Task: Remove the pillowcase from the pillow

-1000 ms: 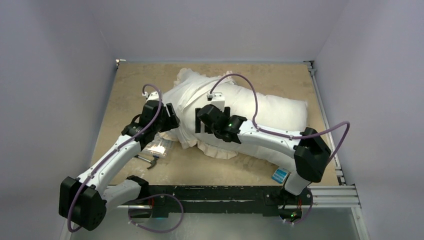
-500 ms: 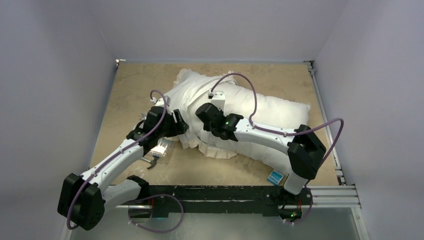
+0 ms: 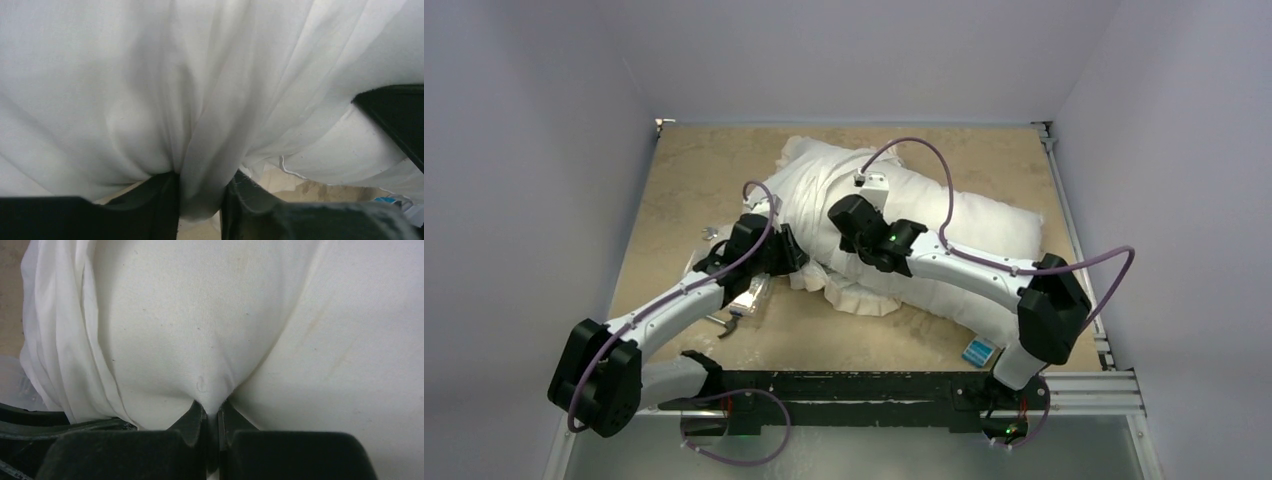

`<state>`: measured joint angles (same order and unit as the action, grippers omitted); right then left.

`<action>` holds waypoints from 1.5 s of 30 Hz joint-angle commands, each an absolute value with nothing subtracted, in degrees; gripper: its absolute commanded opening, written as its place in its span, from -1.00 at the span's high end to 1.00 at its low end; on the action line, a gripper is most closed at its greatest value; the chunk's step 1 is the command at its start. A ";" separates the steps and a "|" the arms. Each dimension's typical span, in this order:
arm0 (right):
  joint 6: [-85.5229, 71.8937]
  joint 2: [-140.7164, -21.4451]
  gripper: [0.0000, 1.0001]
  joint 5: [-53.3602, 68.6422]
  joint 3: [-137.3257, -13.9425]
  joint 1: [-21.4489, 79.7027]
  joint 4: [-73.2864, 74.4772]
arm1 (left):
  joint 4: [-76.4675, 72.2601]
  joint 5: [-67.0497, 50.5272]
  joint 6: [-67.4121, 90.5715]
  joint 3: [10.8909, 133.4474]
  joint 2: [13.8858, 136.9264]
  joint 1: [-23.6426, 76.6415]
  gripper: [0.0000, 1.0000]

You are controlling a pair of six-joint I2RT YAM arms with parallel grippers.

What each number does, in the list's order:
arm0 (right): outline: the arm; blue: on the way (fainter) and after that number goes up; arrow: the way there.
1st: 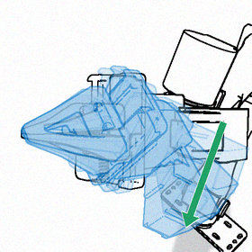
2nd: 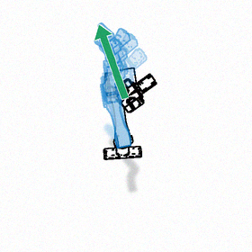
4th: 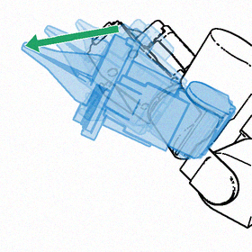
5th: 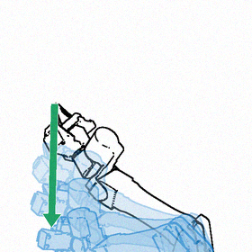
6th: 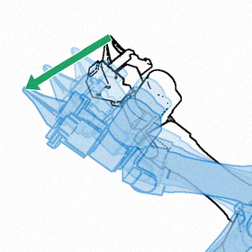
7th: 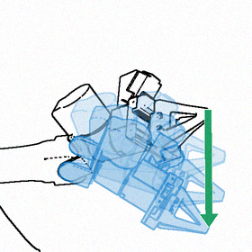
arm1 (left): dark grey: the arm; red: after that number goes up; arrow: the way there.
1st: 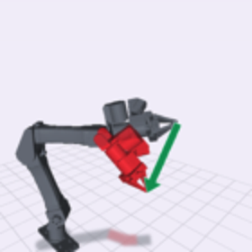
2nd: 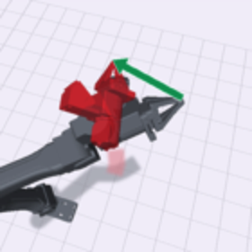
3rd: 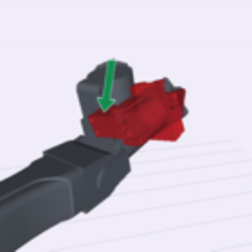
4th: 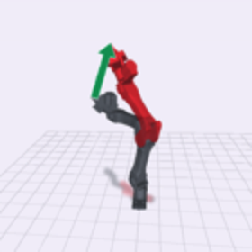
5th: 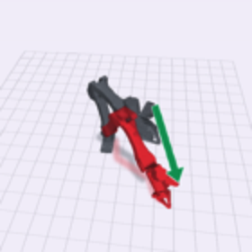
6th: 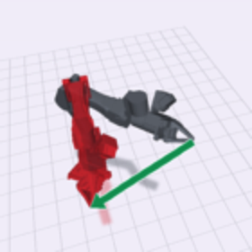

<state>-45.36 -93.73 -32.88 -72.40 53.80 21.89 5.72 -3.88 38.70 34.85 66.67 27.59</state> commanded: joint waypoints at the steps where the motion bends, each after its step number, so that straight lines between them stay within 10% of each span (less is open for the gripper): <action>1: -46.81 -89.44 1.00 -38.62 -73.25 49.82 26.27 | 2.81 -2.47 37.58 36.33 68.62 28.21 0.61; 5: -45.89 -83.78 1.00 -40.08 -72.12 45.97 26.75 | 7.36 6.21 35.10 40.52 69.25 28.21 0.98; 11: -41.45 -76.14 1.00 -37.71 -71.06 43.31 23.49 | 12.78 23.37 34.65 47.94 71.24 25.82 1.00; 33: -32.99 -65.36 1.00 -29.09 -71.10 41.09 17.00 | 14.58 9.87 35.10 58.17 88.20 11.08 1.00; 45: -27.21 -63.57 1.00 -32.71 -85.84 39.31 14.14 | 24.70 18.19 29.39 91.01 106.44 9.66 1.00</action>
